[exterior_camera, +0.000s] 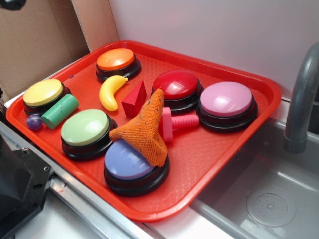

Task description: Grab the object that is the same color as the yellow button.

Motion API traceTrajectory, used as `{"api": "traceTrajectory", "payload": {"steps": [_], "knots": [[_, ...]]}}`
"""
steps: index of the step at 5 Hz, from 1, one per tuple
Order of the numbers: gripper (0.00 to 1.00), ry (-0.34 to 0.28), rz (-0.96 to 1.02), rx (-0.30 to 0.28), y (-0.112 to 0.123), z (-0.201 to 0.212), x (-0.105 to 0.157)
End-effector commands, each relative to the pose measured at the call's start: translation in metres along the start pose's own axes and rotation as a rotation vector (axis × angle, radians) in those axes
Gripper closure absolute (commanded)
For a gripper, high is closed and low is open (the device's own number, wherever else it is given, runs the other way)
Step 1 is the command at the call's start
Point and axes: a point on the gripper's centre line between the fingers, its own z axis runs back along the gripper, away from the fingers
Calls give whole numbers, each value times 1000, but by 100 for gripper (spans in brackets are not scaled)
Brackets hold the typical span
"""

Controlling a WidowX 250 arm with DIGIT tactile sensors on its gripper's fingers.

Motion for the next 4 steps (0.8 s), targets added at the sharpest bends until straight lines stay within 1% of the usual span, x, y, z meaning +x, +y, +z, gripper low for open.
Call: {"api": "traceTrajectory", "payload": {"steps": [1, 2, 3, 4], "knots": [[0, 0, 0, 0, 0, 0, 0], [0, -38, 122, -30, 17, -14, 10], [0, -48, 250, -26, 36, -35, 24], [0, -63, 433, 6, 55, -63, 39]]}}
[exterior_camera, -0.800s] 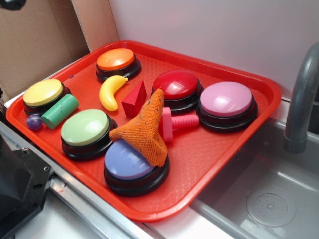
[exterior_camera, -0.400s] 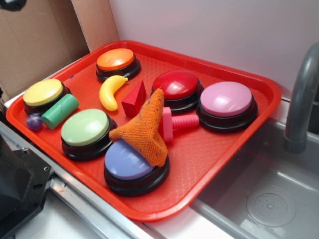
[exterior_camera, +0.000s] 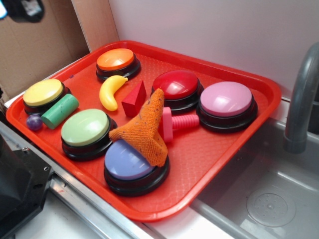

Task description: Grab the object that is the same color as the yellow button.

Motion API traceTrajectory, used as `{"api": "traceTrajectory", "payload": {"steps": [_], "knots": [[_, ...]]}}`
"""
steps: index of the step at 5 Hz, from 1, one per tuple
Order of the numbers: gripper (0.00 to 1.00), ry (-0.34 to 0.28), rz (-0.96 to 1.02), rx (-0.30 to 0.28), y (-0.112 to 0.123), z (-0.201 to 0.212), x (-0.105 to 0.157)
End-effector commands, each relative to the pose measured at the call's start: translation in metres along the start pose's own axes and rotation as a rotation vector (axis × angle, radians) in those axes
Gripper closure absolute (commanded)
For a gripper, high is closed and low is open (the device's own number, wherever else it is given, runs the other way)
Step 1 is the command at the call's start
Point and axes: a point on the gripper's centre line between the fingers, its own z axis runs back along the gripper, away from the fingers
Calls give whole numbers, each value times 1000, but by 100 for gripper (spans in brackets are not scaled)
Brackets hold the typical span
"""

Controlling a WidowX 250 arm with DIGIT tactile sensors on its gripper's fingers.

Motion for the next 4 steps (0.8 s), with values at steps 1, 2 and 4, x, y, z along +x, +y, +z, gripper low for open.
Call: {"api": "traceTrajectory", "payload": {"steps": [1, 2, 4], "knots": [[0, -88, 341, 56, 24, -51, 41], [0, -25, 476, 64, 36, -88, 61], [0, -88, 602, 140, 35, -143, 89]]}}
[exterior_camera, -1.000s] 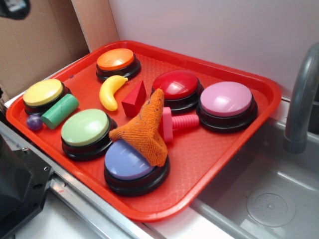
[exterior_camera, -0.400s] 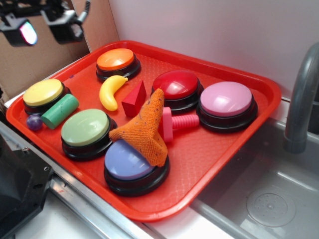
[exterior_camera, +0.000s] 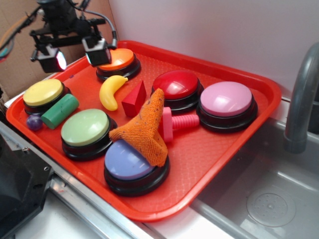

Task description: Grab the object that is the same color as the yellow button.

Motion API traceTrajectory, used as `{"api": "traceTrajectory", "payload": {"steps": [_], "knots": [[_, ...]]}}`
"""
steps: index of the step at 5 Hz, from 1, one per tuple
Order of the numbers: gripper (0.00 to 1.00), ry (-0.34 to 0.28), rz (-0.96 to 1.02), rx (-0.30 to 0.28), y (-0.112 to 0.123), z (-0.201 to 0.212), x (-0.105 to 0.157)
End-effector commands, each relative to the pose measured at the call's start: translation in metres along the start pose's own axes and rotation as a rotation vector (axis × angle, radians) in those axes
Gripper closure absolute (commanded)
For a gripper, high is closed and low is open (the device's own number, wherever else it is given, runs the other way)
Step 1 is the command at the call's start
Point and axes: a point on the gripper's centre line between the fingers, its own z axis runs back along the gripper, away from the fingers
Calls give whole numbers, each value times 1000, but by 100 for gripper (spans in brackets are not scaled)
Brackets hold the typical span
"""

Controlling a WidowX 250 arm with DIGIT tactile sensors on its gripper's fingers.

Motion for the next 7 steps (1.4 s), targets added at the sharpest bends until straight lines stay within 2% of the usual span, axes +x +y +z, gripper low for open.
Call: {"api": "traceTrajectory", "payload": {"steps": [1, 2, 3, 4, 5, 6, 7], "knots": [[0, -75, 40, -37, -19, -34, 13], [0, -25, 5, -81, -29, -50, 12], [0, -11, -6, -96, -29, -59, 11], [57, 23, -14, -175, -26, -65, 11], [100, 3, -15, -157, -23, -59, 12], [100, -21, -112, -126, -18, -31, 16], [100, -40, -286, -36, -13, 13, 20]]}}
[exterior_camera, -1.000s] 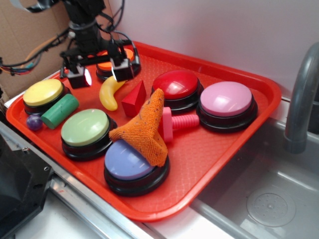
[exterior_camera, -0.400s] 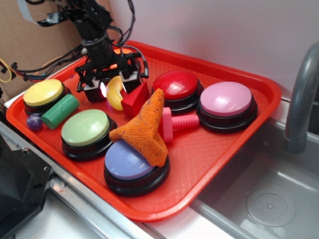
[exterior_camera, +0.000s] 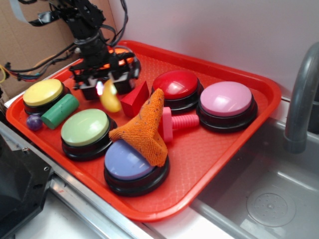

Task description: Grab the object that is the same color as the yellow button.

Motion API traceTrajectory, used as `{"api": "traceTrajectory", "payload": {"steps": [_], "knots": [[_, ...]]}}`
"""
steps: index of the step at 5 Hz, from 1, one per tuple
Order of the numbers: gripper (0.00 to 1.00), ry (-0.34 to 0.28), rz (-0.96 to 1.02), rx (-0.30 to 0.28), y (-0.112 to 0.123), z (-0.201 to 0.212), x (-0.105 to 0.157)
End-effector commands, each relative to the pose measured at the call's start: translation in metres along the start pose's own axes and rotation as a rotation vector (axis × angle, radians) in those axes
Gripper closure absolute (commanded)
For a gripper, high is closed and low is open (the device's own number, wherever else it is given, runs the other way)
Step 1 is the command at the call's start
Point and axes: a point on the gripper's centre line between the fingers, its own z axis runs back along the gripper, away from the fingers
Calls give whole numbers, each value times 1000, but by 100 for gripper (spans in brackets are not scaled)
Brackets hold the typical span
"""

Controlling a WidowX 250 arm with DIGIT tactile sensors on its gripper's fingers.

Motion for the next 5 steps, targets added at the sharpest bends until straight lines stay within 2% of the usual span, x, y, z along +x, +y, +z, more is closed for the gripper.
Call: {"api": "traceTrajectory", "payload": {"steps": [1, 2, 3, 4, 5], "knots": [[100, -12, -350, 59, -5, 95, 4], [100, -3, -447, -39, -11, 116, -12], [100, 9, -520, -69, -16, 134, -38], [100, 16, -540, -82, -15, 134, -50], [100, -36, -528, -19, -15, 132, -57]]}}
